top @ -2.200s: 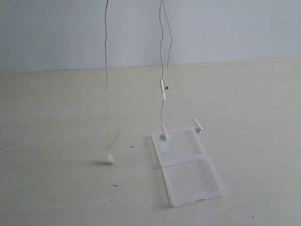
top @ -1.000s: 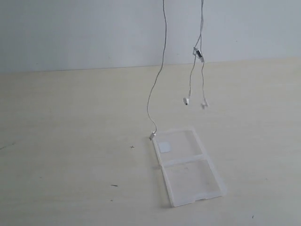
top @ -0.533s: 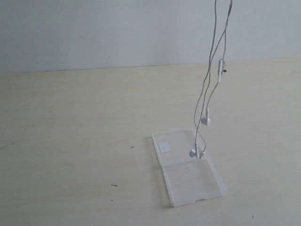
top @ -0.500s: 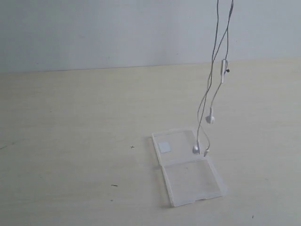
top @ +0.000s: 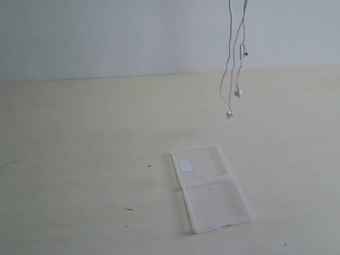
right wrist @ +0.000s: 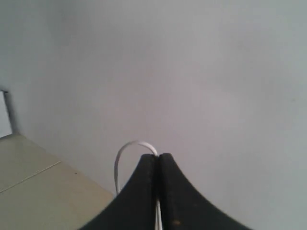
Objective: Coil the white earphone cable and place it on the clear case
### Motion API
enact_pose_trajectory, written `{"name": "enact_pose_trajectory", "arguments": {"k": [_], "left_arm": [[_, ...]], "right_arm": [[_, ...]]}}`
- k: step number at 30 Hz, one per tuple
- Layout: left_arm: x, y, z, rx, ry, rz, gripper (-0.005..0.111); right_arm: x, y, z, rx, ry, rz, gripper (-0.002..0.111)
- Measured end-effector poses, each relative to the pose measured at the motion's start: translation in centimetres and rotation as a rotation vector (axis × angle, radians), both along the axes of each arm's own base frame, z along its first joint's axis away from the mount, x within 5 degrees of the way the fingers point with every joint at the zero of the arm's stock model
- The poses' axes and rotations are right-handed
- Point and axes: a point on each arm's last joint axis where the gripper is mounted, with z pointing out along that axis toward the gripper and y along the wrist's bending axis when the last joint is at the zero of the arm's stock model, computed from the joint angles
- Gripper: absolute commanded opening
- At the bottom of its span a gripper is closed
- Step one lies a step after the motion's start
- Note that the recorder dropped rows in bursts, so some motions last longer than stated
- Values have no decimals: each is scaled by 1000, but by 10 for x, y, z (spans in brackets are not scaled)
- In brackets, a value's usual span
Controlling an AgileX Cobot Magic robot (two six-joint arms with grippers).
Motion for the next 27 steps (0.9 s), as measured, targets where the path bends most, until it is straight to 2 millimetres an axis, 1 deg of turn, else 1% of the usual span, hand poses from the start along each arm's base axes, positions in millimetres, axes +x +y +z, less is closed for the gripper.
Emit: {"name": "enact_pose_trajectory", "arguments": {"k": [1, 2, 3, 4, 6, 8, 9, 10, 11, 14, 18, 20, 22, 27], "left_arm": [[3, -4, 4, 59, -3, -28, 0], [12, -14, 19, 178, -8, -115, 0], [21, -21, 29, 240, 14, -180, 0], [34, -28, 44, 335, 34, -249, 0], [69, -34, 59, 403, 139, -353, 0], [109, -42, 62, 396, 245, -502, 0], [123, -46, 60, 405, 276, -578, 1], [138, -51, 57, 405, 309, -671, 6], [149, -54, 55, 393, 331, -737, 11], [161, -59, 49, 364, 365, -849, 32], [167, -61, 42, 326, 390, -901, 63], [169, -62, 40, 302, 397, -908, 71], [169, -65, 42, 266, 392, -915, 72], [170, -77, 46, 219, 350, -937, 69]], "right_arm": [[-1, 1, 0, 3, 0, 21, 0], [-3, 4, 1, 19, -6, 60, 0], [-3, 6, 2, 33, -5, 79, 0], [-5, 7, 3, 47, -3, 95, 0], [-6, 8, 2, 57, 8, 118, 0], [-7, 9, 2, 50, 15, 135, 0], [-8, 10, 1, 36, 14, 141, 0], [-8, 10, 0, 27, 18, 147, 0], [-9, 10, -1, 19, 24, 155, 0], [-10, 11, -3, 3, 36, 168, 0], [-11, 12, -3, 4, 45, 182, 0], [-12, 12, -2, 18, 48, 194, 0], [-12, 13, -2, 24, 50, 199, 0], [-11, 15, -2, 51, 57, 229, 0]]}}
